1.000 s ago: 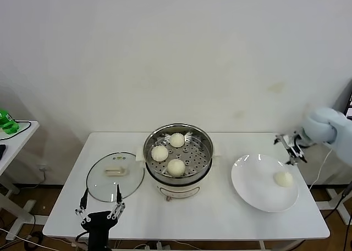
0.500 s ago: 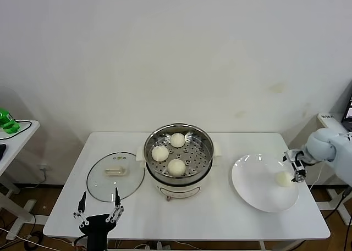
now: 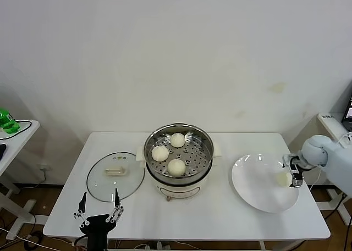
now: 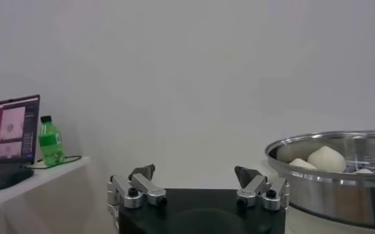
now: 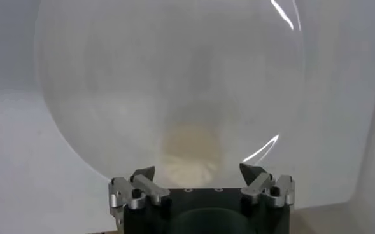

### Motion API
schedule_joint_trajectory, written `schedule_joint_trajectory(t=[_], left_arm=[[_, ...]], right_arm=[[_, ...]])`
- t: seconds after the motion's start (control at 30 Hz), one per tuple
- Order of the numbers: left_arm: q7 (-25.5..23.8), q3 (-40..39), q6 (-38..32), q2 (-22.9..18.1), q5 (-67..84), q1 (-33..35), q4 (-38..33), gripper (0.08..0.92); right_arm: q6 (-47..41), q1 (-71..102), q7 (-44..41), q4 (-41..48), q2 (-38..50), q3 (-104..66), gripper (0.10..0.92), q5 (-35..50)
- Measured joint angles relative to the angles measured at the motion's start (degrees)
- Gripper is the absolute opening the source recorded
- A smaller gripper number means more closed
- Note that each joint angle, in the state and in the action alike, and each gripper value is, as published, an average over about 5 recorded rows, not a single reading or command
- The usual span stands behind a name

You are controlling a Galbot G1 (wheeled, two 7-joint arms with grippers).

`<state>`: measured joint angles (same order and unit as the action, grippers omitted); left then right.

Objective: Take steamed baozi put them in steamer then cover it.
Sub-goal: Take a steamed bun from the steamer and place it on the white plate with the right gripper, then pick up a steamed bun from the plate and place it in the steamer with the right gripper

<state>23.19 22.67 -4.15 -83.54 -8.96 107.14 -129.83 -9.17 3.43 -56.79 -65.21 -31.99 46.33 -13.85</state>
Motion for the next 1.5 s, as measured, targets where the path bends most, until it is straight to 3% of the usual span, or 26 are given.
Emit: schedule_joint_trajectory(t=[0.3, 0.67, 0.93, 1.5], left_arm=[[0.02, 0.13, -0.2, -0.16, 0.0, 0.16, -0.01, 0.823], [0.1, 0.06, -0.36, -0.29, -0.07, 0.22, -0.15, 0.823], [0.14, 0.0, -0.42, -0.17, -0.16, 0.35, -0.58, 0.823], [0.05, -0.58, 0.31, 0.3, -0.51, -0.72, -0.84, 0.823]], right_arm=[[0.0, 1.51, -0.12, 2.64, -2.42, -1.28, 0.79, -1.3], [-0.15, 2.21, -0.31, 3.45, -2.92, -2.39, 0.578, -1.95], [-0.41, 1.72, -0.6, 2.3, -1.97, -2.68, 0.517, -1.56], [-3.04, -13.19, -0.87, -9.23, 1.88, 3.17, 0.501, 4.94]])
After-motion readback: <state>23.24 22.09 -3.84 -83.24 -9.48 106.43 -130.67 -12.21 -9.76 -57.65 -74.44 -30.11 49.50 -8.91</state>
